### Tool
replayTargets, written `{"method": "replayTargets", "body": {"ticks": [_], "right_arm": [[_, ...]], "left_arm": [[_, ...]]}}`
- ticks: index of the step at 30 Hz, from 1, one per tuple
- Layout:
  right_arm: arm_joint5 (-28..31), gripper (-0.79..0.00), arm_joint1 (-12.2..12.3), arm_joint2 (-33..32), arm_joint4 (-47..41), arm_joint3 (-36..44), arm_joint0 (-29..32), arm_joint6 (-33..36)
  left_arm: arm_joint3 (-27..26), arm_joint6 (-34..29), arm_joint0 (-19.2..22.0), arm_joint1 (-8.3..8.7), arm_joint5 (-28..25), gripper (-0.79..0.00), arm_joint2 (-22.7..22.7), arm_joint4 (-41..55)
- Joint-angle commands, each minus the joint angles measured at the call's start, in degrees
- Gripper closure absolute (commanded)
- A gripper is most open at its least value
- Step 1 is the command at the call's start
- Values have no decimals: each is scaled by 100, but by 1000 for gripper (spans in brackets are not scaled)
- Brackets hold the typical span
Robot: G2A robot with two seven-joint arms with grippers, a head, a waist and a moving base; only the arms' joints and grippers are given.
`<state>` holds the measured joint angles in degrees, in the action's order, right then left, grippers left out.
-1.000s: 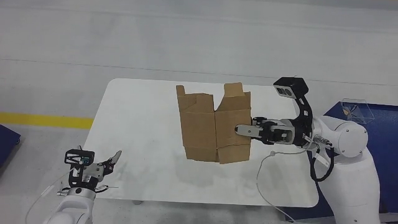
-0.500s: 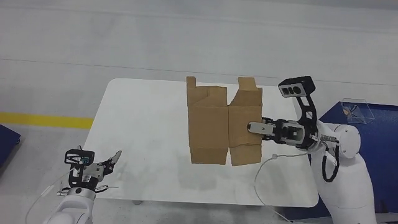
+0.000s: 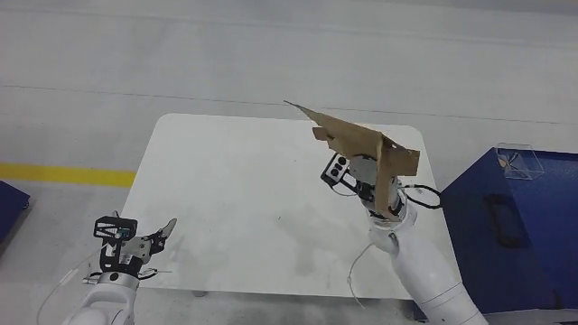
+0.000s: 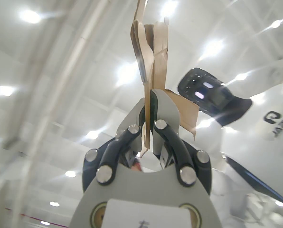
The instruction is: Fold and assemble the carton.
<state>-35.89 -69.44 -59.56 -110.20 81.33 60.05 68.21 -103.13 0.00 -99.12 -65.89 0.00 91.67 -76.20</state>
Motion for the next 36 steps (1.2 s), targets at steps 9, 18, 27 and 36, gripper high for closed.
{"method": "replayTargets", "body": {"ticks": [9,18,27,36], "right_arm": [[-2060,0,-311,1042,-4248,-754,-3,-2205],[-1705,0,-362,638,-4521,-394,-127,-2969],[439,0,-264,-623,1167,272,-262,-194],[4391,0,-49,-1949,4624,969,-71,1220]], "left_arm": [[0,0,0,0,0,-785,0,0],[0,0,0,0,0,-785,0,0],[0,0,0,0,0,-785,0,0],[0,0,0,0,0,-785,0,0]]}}
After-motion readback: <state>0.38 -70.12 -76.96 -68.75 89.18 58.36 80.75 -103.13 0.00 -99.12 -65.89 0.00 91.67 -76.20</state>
